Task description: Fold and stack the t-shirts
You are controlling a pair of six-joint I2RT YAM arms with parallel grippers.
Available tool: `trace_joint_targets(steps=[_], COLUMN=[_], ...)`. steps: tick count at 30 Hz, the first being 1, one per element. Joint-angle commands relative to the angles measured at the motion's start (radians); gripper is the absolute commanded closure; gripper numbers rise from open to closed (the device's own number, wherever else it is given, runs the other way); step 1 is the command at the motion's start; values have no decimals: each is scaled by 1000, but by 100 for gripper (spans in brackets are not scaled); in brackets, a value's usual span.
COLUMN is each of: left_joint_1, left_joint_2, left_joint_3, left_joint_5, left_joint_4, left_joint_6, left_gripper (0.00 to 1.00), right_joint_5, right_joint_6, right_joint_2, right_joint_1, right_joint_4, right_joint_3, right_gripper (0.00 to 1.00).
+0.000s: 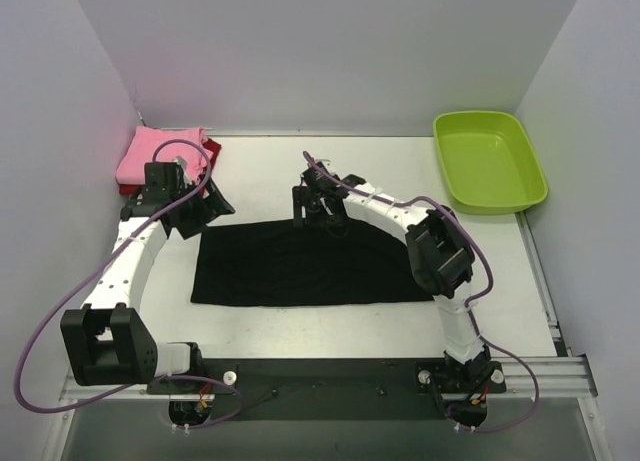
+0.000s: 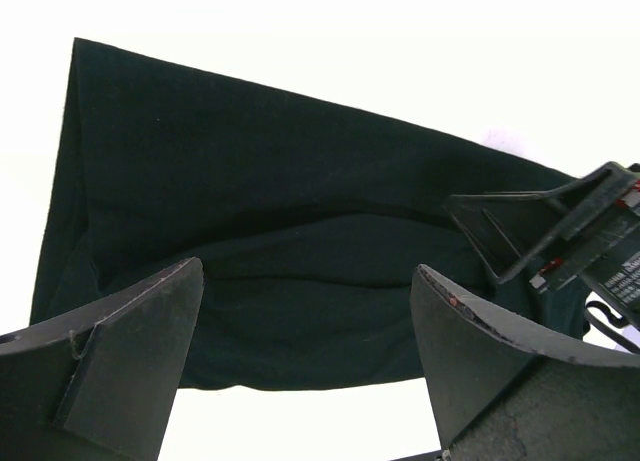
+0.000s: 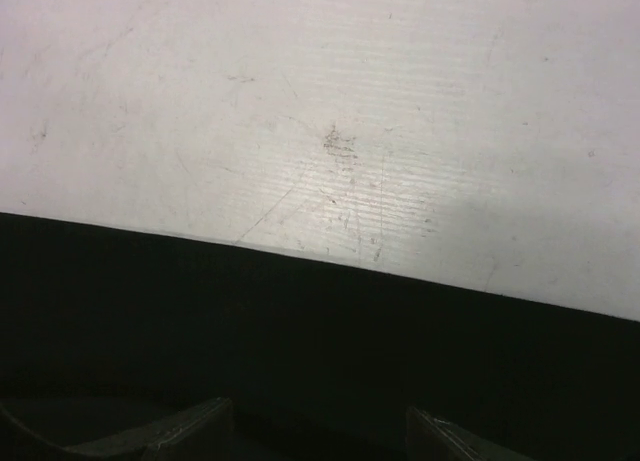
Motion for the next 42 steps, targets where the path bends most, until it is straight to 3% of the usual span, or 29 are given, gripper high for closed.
trace_joint_targets(steps=[1,25,35,42], left_joint_1=[21,34,34,13], left_joint_2=[-15,-91,-143,-104], left_joint_3=[-2,-79,-117,-88], left_joint_5=[20,73,93,108], left_joint_4=[22,54,63,85], left_joint_6=[32,-6,-9,-14], left_gripper=[6,6,6,6], right_joint_5=[-16,57,207,407], right_joint_6=[5,34,74,-3], right_joint_2=[17,-188,-344,-606], right_joint_1=[13,143,255,180], right_joint_4=[-11,-2,4,-95], right_joint_3=[31,-274,-449,-429], right_gripper=[32,32,32,32])
